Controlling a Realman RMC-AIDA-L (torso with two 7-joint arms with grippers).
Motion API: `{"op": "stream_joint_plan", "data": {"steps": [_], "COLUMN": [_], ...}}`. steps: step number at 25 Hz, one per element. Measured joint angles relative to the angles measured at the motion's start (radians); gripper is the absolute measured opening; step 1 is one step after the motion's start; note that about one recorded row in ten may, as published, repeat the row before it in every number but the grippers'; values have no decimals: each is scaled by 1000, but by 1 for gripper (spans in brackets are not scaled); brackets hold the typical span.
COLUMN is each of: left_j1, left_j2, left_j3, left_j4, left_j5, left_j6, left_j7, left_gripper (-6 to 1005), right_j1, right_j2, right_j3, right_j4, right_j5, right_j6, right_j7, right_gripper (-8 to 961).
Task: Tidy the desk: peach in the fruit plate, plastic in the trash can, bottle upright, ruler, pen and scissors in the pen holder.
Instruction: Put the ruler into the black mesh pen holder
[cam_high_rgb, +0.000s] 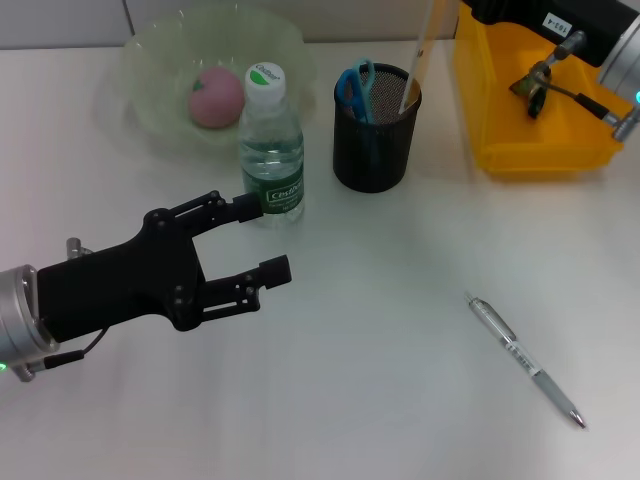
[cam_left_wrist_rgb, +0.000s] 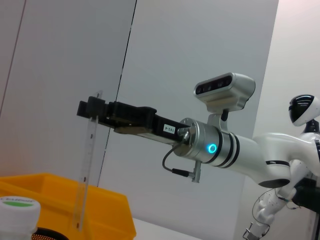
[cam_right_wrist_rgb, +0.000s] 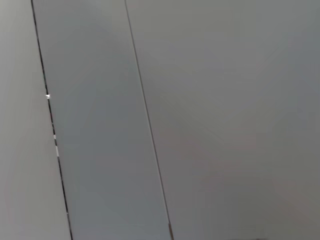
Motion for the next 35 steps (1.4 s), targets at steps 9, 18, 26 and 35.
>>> {"op": "stream_joint_plan", "data": {"steps": [9, 18, 26, 35], "left_j1": [-2, -3, -12, -18], "left_j2": [-2, -2, -2, -1], "left_j3": [1, 0, 0, 0], "left_j4": [0, 0, -5, -13], "left_j5": [0, 0, 0, 0], "left_j6": [-4, -6, -9, -11], "left_j7": [0, 0, 14, 14], "left_gripper": [812, 812, 812, 812], "right_j1": [50, 133, 145, 133], "right_j2": [4, 3, 1, -2], "right_j3": [-15, -14, -15, -15], "right_j4": [139, 290, 318, 321], "right_j5": [132, 153, 143, 142], "right_j6": [-6, -2, -4, 0], "right_j7": [-198, -321, -329, -339], "right_gripper": [376, 376, 377, 376]}}
